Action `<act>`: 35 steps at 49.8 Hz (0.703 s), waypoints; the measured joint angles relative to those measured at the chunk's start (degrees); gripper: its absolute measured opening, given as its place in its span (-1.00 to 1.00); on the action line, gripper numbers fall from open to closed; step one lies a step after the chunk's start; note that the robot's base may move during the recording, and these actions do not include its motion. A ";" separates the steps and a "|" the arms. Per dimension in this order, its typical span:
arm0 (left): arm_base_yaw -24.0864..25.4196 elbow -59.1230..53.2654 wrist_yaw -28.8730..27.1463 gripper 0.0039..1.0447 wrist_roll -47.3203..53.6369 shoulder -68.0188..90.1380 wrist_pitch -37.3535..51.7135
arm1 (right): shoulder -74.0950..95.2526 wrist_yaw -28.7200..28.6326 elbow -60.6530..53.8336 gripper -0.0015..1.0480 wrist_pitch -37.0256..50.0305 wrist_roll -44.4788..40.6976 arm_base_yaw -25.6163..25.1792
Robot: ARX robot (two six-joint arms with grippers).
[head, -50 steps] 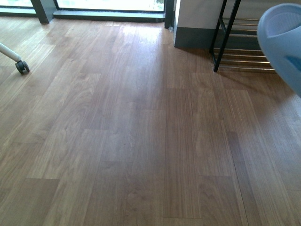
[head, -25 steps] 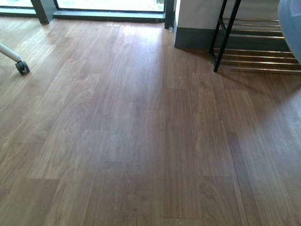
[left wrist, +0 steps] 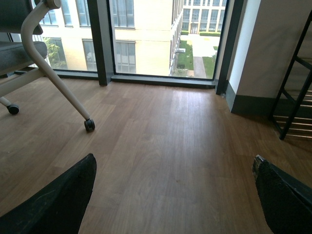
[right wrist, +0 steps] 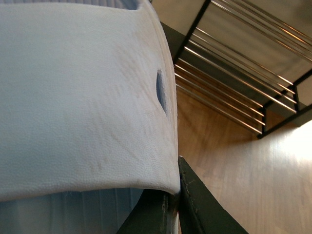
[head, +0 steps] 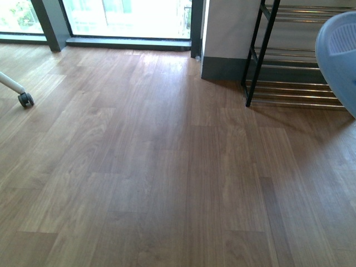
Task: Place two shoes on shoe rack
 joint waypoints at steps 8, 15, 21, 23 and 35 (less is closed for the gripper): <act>0.00 0.00 0.09 0.83 0.00 0.00 0.02 | 0.07 -0.11 -0.04 -0.97 -0.02 0.04 -0.07; 0.00 0.00 0.17 0.83 0.00 0.00 0.00 | 0.07 0.44 -0.04 -0.97 -0.02 0.11 -0.44; 0.00 0.00 0.17 0.83 0.00 0.00 0.02 | 0.07 0.11 -0.04 -0.97 -0.02 0.11 -0.39; 0.00 0.00 0.17 0.83 0.00 0.00 0.02 | 0.07 0.11 -0.04 -0.97 -0.02 0.11 -0.39; 0.00 0.00 0.15 0.83 0.00 0.00 0.02 | 0.07 0.00 -0.04 -0.97 -0.02 0.11 -0.35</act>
